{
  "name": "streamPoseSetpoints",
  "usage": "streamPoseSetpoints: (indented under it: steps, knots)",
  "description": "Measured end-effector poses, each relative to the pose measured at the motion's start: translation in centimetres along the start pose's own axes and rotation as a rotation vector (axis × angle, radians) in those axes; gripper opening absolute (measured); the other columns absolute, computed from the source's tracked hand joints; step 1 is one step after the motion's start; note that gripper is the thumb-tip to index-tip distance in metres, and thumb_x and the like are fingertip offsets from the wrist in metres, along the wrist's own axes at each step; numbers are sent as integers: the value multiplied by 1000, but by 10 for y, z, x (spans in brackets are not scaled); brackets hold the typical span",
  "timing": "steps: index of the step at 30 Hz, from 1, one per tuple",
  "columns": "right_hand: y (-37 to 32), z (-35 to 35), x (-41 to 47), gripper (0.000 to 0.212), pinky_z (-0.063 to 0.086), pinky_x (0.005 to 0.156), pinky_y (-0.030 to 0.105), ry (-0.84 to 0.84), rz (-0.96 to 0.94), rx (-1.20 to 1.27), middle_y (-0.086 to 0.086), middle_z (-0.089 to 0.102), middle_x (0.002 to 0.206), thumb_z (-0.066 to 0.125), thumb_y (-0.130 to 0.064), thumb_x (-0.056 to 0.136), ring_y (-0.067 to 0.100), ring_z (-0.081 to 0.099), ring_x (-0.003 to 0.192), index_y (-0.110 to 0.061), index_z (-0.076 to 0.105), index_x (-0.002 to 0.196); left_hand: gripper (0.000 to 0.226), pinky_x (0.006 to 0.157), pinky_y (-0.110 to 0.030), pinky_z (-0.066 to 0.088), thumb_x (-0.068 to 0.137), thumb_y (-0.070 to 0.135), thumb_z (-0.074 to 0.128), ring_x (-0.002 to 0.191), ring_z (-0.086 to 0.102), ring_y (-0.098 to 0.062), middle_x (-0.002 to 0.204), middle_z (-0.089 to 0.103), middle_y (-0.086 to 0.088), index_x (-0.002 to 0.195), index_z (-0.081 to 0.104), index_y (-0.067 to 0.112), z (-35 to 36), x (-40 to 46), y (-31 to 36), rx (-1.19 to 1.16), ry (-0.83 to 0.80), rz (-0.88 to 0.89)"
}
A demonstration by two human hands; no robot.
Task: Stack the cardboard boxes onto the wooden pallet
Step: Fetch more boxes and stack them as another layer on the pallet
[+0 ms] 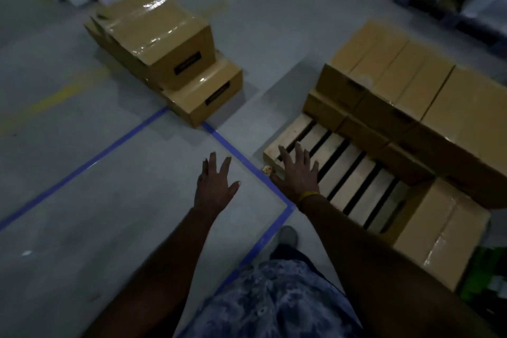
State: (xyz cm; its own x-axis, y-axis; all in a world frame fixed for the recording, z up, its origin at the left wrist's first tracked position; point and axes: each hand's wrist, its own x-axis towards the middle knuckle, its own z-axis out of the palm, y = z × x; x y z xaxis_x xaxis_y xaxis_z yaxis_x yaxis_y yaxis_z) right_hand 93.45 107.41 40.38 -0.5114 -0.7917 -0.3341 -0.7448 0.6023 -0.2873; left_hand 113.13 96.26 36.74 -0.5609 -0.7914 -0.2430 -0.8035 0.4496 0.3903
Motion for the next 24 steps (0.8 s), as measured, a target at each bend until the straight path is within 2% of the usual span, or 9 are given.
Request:
streamPoseSetpoints:
  steps: [11,16,24]
  knots:
    - [-99,-5,133,83,2,117,64,-102,-81,-23,11,-16,165,46,-61,96,39,-7,151,-33,1,159,78,115,-51,29,95,52,57,152,5,-37,166,-1,-13,158,20,25,-63,108,-86,-30,51,-128]
    - [-149,-12,206,81,3,118,64,-120,-78,53,11,-14,165,47,-60,96,40,-7,151,-32,3,159,79,116,-50,27,95,52,56,153,2,-35,166,-4,-10,159,15,28,-108,166,-118,1,23,-151]
    - [-236,-33,299,80,3,119,64,-117,-153,19,13,-11,165,45,-59,97,39,-4,151,-29,5,159,80,116,-53,25,94,54,56,152,2,-36,167,-3,-10,158,16,29,-165,253,-165,-42,46,-211]
